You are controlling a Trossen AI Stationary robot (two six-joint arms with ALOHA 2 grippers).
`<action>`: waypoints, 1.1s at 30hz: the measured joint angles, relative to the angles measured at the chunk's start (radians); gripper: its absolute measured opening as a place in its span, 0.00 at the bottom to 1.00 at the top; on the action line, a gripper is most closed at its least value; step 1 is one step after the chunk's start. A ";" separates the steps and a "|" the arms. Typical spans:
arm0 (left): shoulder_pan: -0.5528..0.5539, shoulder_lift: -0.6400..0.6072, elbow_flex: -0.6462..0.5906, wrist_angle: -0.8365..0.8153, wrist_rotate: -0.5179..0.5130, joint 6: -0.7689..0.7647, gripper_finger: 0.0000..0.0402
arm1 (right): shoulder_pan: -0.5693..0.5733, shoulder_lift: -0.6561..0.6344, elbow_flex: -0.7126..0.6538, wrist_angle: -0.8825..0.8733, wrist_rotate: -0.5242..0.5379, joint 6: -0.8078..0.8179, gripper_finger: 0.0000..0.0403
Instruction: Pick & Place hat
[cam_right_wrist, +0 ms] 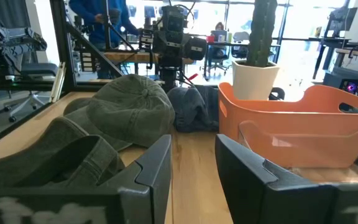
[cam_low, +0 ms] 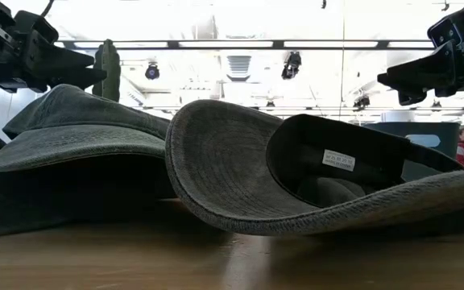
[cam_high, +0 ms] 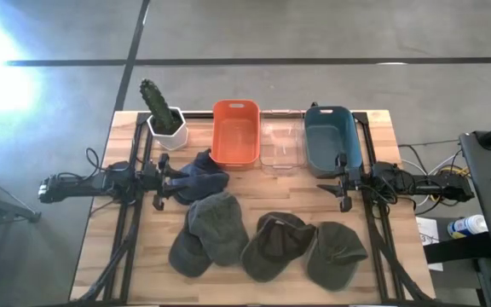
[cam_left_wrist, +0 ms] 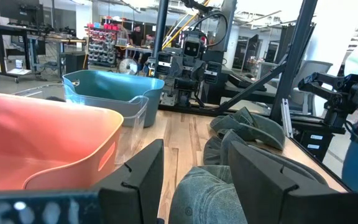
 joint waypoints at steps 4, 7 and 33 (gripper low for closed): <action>0.000 0.000 0.000 0.000 0.000 0.000 0.43 | 0.000 0.000 0.000 0.005 0.000 -0.006 0.29; 0.000 0.000 0.000 0.000 0.000 0.000 0.43 | 0.000 0.000 0.000 0.005 0.000 -0.084 0.29; 0.000 0.000 0.000 0.000 0.000 0.000 0.43 | 0.000 0.013 0.000 0.221 0.239 1.053 0.29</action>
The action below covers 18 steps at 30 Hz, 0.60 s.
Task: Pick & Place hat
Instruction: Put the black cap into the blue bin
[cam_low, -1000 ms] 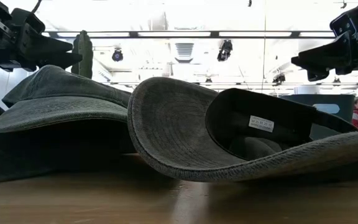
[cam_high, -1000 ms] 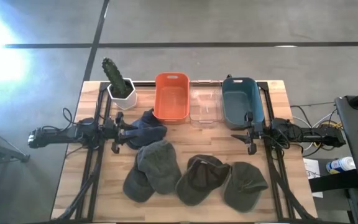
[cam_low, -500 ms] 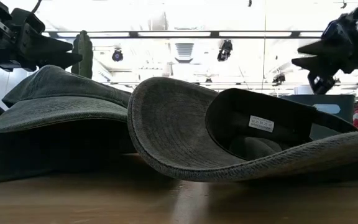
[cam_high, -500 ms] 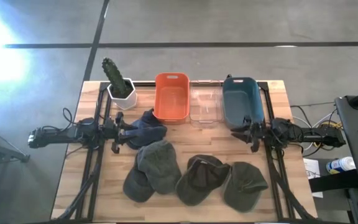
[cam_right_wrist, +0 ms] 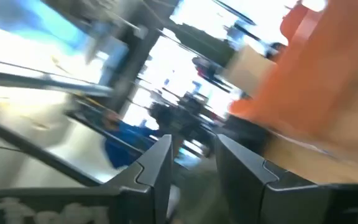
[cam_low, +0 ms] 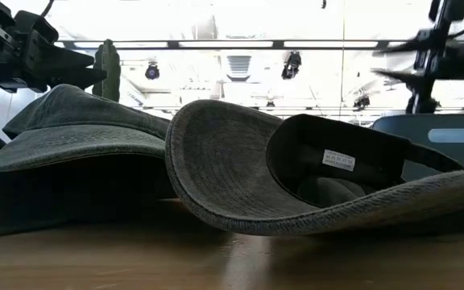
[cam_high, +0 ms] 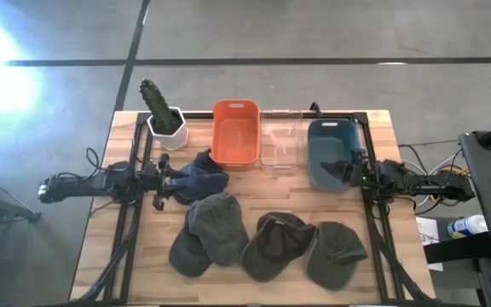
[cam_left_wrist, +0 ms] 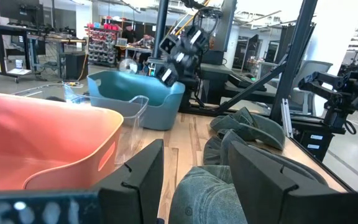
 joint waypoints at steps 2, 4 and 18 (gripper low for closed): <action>0.000 0.000 0.000 0.000 0.000 0.000 0.43 | 0.000 0.003 0.000 0.058 -0.006 -0.003 0.29; 0.000 0.000 0.000 0.000 0.000 0.000 0.43 | 0.001 0.011 0.000 0.098 -0.016 -0.003 0.29; 0.000 0.000 0.000 0.000 0.000 0.000 0.43 | 0.149 0.554 0.448 -0.299 -0.285 0.024 0.29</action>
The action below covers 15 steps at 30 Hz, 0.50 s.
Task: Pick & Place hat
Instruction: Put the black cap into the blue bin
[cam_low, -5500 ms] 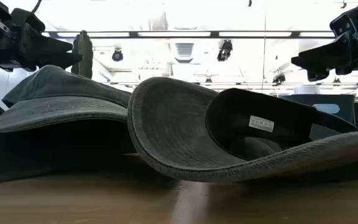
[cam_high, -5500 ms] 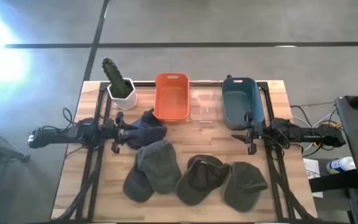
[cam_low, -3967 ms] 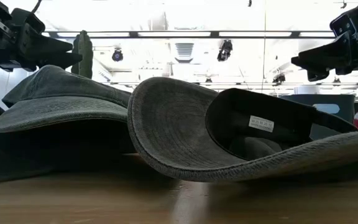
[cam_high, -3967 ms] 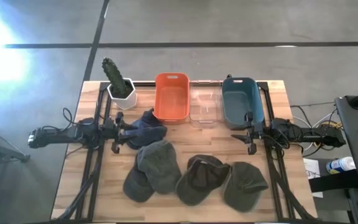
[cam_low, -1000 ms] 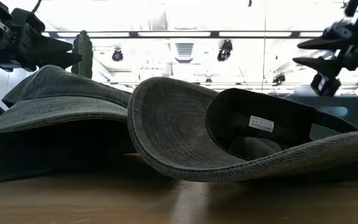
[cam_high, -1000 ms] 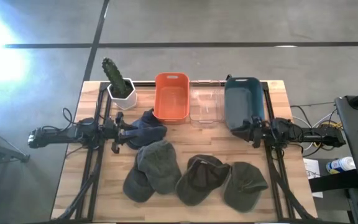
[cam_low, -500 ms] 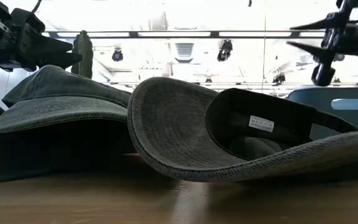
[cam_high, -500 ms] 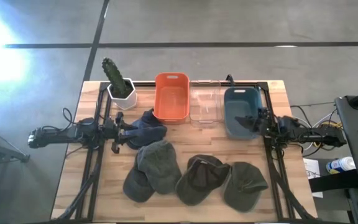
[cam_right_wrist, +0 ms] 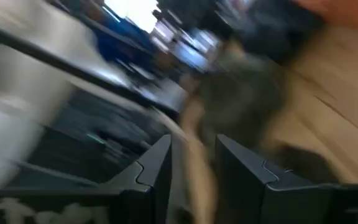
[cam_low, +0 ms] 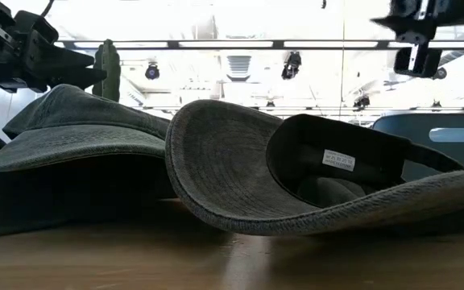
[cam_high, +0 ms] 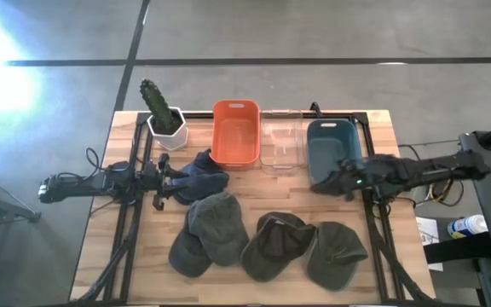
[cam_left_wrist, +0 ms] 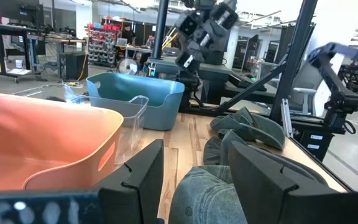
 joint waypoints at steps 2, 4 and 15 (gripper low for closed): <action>0.000 0.000 0.000 0.000 0.000 0.000 0.43 | 0.012 0.121 0.082 -0.107 -0.001 -0.069 0.29; 0.000 0.000 0.000 0.000 0.000 0.000 0.43 | 0.011 0.242 0.159 -0.193 0.000 -0.146 0.29; 0.000 0.000 0.000 0.000 0.000 0.000 0.43 | -0.024 0.853 0.662 -0.368 -0.158 -0.673 0.30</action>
